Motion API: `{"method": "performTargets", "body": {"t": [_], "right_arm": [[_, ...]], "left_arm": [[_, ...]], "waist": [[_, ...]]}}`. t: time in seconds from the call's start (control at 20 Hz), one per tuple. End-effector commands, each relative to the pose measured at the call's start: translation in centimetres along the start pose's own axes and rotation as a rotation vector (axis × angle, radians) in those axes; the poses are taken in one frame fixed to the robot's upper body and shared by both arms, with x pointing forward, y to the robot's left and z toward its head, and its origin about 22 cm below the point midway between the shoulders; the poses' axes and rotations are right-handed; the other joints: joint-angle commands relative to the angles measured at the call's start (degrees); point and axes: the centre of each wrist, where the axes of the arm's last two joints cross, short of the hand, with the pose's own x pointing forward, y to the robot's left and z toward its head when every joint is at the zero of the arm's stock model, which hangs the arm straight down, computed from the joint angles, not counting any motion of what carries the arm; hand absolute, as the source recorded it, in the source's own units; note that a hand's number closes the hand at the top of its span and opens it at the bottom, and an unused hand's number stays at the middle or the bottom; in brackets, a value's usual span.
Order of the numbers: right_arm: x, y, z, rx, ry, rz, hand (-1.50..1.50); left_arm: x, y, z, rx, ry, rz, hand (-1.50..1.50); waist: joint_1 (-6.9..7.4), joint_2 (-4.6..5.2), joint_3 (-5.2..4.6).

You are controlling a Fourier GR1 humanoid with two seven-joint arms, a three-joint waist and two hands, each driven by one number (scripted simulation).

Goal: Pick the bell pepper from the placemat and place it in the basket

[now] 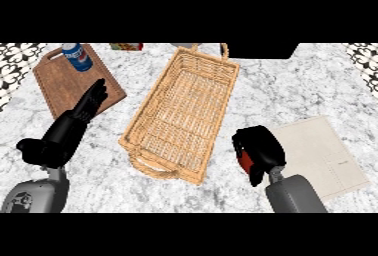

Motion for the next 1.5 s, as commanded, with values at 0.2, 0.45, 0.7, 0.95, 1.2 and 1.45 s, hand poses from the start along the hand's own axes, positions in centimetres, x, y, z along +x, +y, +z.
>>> {"method": "performTargets", "body": {"t": [0.2,0.45,0.7,0.95,1.2,1.45], "right_arm": [[7.3,-3.4,0.8,-0.346,-0.027,-0.381,1.5],[11.9,-5.7,2.5,-0.501,-0.024,-0.54,1.5],[15.7,-7.3,3.7,-0.592,0.05,-0.633,1.5],[18.4,-8.6,4.1,-0.648,0.141,-0.598,1.5],[20.4,-10.9,2.9,-0.723,0.243,-0.568,1.5],[21.5,-14.6,1.6,-0.822,0.312,-0.552,1.5]], "left_arm": [[-0.3,-1.0,-0.4,-0.037,-0.002,0.029,0.0],[-0.1,-1.1,-1.0,-0.047,0.0,0.012,0.0],[-0.3,-1.2,-0.7,-0.051,0.0,0.011,0.0],[-0.1,-0.9,-1.1,-0.034,-0.002,-0.005,0.0],[-0.1,-1.1,-1.3,-0.042,-0.003,0.0,0.0],[-0.5,-1.5,-1.3,-0.053,-0.013,-0.003,0.0]], "waist": [[2.36,0.13,1.46],[2.43,0.04,0.98],[2.93,-0.18,0.53],[1.67,-0.4,0.29],[2.87,0.33,0.38],[3.15,0.62,0.38]]}}
